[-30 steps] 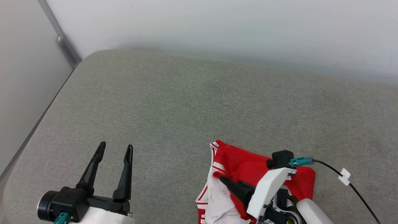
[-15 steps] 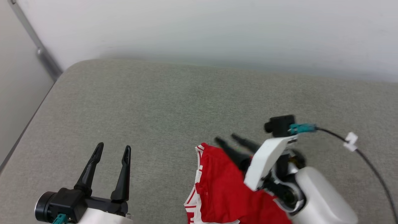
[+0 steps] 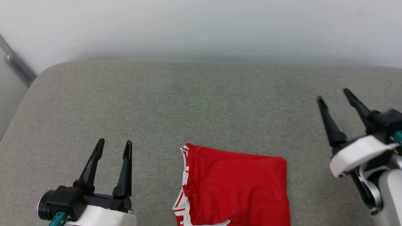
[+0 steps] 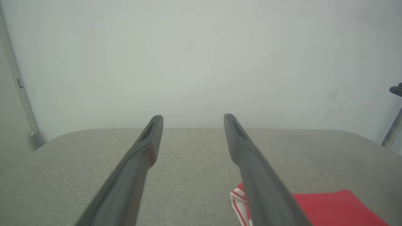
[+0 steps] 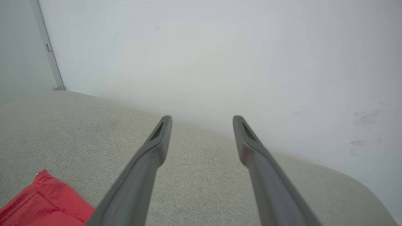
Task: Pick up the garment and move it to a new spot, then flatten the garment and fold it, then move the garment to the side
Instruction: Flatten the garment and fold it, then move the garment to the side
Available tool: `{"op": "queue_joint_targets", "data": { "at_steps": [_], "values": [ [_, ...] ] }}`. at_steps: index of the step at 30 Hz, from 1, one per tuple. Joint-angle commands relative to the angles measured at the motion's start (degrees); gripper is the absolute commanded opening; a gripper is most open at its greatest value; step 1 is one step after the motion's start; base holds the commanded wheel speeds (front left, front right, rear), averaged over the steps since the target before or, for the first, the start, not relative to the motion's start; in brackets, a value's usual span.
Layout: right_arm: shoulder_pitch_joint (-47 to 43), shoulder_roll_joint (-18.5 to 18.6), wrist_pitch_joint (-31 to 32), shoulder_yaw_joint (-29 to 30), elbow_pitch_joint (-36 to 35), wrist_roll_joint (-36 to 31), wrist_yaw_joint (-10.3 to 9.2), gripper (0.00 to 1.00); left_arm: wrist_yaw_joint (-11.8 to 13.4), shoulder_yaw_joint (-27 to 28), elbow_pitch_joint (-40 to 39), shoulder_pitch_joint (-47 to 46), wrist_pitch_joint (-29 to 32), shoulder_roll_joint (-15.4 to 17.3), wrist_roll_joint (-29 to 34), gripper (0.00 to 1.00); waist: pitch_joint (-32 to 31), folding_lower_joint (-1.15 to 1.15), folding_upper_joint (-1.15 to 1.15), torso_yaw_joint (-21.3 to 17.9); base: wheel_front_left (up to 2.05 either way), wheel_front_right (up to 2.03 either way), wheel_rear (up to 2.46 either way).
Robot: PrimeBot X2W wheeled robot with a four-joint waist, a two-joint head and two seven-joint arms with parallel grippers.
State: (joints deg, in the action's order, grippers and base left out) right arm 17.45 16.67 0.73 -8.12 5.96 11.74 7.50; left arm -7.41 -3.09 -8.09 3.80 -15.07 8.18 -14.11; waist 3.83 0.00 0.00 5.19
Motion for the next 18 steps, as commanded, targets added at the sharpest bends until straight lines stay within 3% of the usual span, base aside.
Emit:
{"op": "queue_joint_targets", "data": {
  "at_steps": [1, 8, 18],
  "values": [
    [-2.11, -0.29, -1.37, 1.76, -1.46, -0.42, -0.02, 1.0, -0.05, 0.24, -0.18, -0.5, -0.12, -0.23, -0.2, 1.0, 0.15, 0.0, 0.0, -0.21, 0.0, 0.0, 0.0],
    [-12.39, -4.59, -6.73, 9.74, -8.94, -1.79, -0.02, 1.0, -0.05, -0.31, -0.15, 0.28, -0.12, -0.13, -0.76, 1.0, 0.54, 0.0, 0.0, -0.59, 0.0, 0.0, 0.0],
    [-18.73, -11.07, -10.34, 11.52, -12.06, -2.34, -0.02, 1.0, -0.05, -0.86, 0.12, 1.16, -0.12, -0.15, -1.38, 1.0, 0.84, 0.0, 0.0, -0.42, 0.0, 0.0, 0.0]
  ]
}}
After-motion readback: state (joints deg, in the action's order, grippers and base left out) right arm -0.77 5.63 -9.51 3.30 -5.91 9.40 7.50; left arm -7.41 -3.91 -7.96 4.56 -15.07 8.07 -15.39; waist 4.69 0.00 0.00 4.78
